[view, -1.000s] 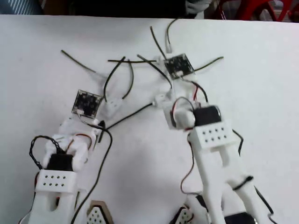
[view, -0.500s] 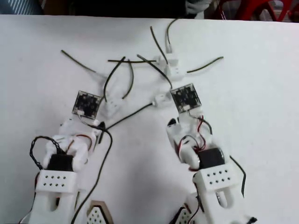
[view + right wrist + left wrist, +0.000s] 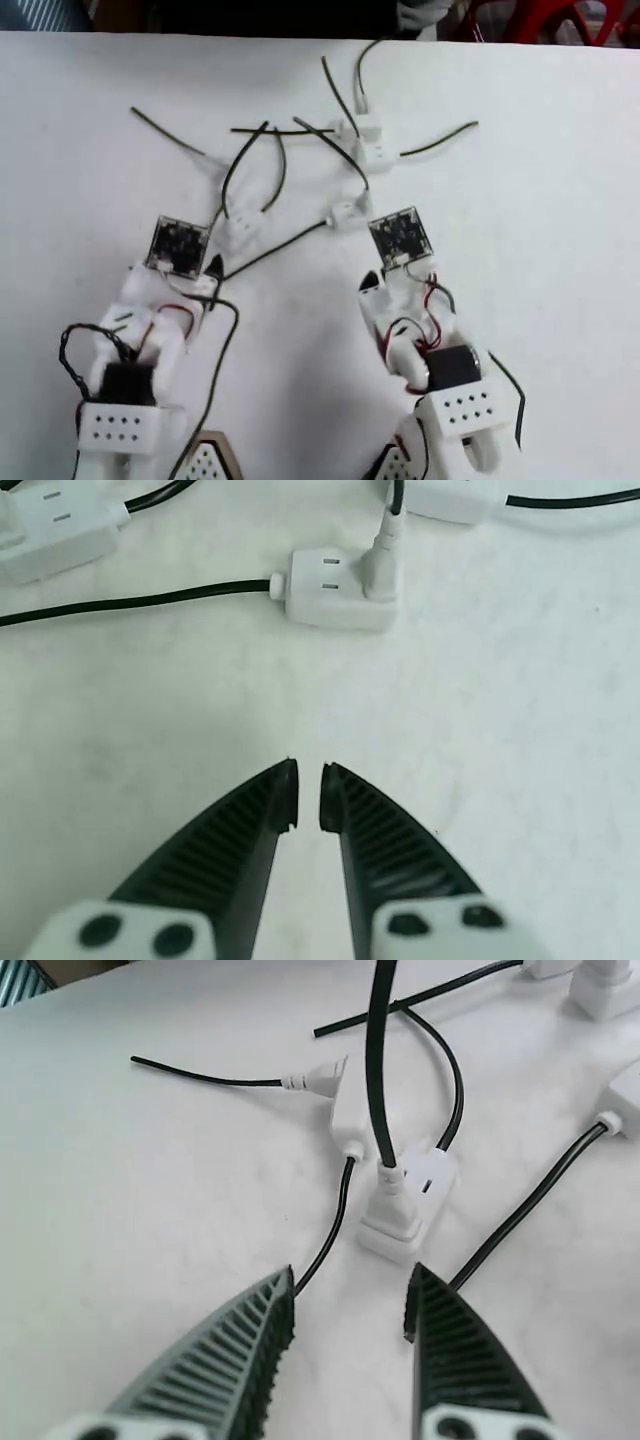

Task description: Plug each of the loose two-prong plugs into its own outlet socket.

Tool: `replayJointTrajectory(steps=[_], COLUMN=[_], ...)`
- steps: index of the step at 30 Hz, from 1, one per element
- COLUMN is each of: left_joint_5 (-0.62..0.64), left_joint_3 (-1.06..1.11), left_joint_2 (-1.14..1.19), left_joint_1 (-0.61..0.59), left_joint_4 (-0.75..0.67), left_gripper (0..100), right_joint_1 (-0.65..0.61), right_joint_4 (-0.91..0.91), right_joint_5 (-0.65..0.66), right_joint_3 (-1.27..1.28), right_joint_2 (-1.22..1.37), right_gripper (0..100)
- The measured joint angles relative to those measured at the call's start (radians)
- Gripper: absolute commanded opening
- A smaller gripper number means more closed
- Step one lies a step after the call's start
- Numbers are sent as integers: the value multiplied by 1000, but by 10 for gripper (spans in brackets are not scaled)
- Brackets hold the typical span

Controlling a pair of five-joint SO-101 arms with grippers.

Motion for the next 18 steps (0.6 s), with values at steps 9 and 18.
replayJointTrajectory(steps=[9, 18], left_joint_5=[0, 0], left_joint_3=[87, 89], left_joint_2=[-295, -313], left_joint_1=[0, 0], left_joint_4=[91, 92], left_gripper=[189, 189], right_joint_1=[0, 0], right_joint_4=[-115, -124], right_joint_5=[0, 0], right_joint_3=[167, 281], right_joint_2=[-132, -293], right_gripper=[45, 46])
